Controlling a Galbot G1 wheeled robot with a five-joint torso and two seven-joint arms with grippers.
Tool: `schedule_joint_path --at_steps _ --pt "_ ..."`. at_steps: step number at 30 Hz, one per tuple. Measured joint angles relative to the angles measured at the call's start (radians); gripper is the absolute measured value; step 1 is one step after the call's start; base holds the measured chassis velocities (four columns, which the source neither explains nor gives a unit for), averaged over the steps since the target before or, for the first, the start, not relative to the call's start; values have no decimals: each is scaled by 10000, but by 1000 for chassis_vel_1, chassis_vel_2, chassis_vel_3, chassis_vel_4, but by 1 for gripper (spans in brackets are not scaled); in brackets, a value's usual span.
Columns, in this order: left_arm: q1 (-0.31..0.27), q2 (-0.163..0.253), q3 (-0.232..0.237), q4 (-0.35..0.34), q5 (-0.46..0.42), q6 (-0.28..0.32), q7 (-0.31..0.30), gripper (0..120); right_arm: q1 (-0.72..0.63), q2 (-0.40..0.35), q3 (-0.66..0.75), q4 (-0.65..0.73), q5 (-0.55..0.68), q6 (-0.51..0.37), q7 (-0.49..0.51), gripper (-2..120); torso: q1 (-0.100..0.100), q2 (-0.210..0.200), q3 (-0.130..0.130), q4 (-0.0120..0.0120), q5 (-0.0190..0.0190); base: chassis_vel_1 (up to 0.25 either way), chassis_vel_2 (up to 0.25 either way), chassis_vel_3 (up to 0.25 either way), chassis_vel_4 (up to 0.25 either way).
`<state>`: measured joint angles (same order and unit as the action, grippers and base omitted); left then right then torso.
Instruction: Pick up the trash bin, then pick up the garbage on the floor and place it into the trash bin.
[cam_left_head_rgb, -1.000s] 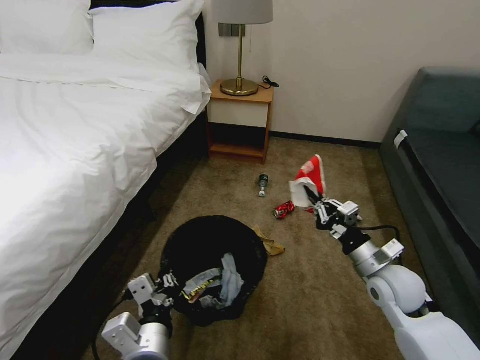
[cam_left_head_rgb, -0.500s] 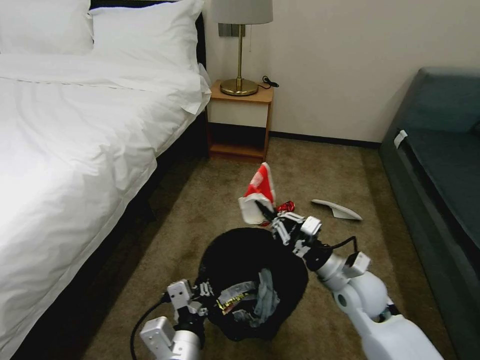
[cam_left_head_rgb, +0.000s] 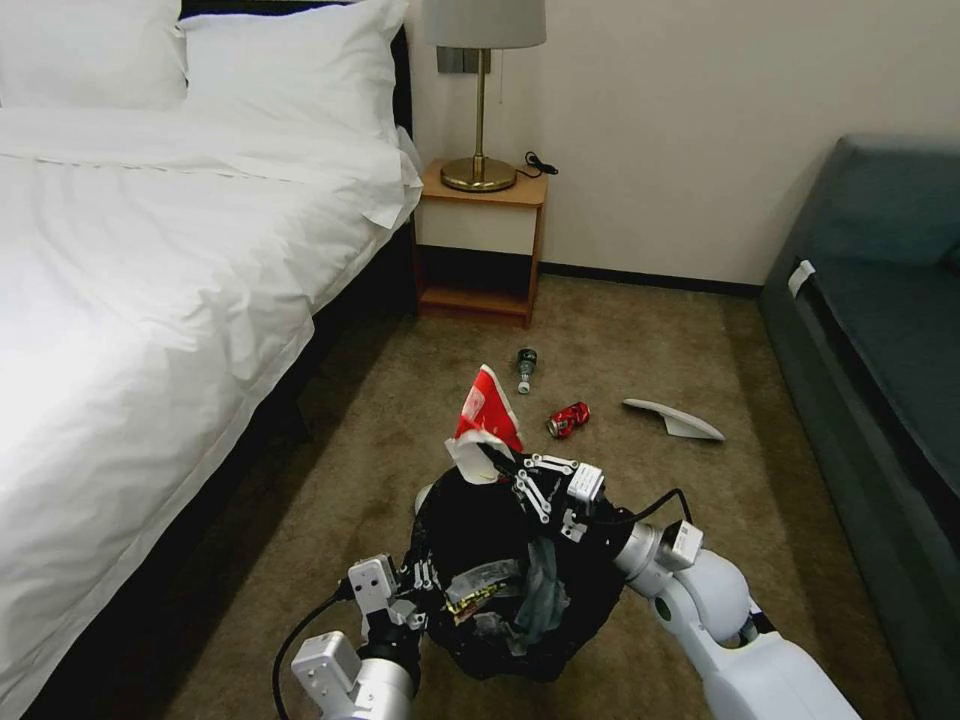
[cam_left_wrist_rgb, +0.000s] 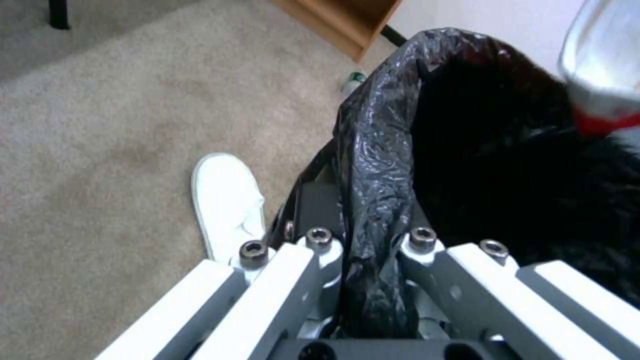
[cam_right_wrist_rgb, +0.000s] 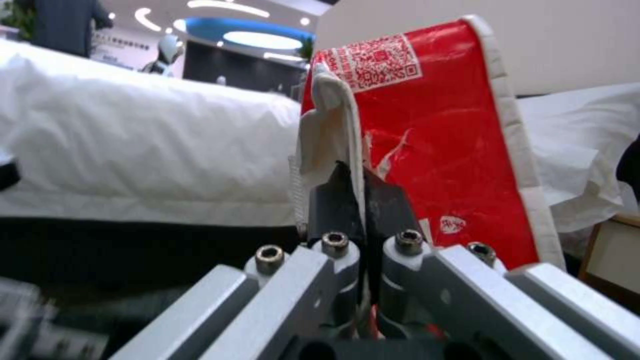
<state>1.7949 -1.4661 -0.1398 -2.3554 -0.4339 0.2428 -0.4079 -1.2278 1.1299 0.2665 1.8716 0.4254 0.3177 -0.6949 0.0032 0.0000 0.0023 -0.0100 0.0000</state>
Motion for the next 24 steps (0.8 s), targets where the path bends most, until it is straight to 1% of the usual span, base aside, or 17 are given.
schedule_joint_path --at_steps 4,9,23,24 --pt "-8 -2 -111 -78 -51 0 1 4 -118 -201 187 2 -56 69 -281 0 0 0 0 -1 0 0 0 0 0" --pt "-10 4 -178 -128 -92 0 0 4 -224 -311 289 71 -74 109 -361 0 0 0 0 0 0 0 0 0 0" --pt "-30 14 -313 -210 -168 0 6 4 -459 -404 347 283 -168 194 -495 0 0 0 0 0 0 0 0 0 0" --pt "-38 15 -323 -211 -174 0 12 4 -488 -413 337 330 -171 209 -506 7 0 0 0 0 0 0 0 0 0"
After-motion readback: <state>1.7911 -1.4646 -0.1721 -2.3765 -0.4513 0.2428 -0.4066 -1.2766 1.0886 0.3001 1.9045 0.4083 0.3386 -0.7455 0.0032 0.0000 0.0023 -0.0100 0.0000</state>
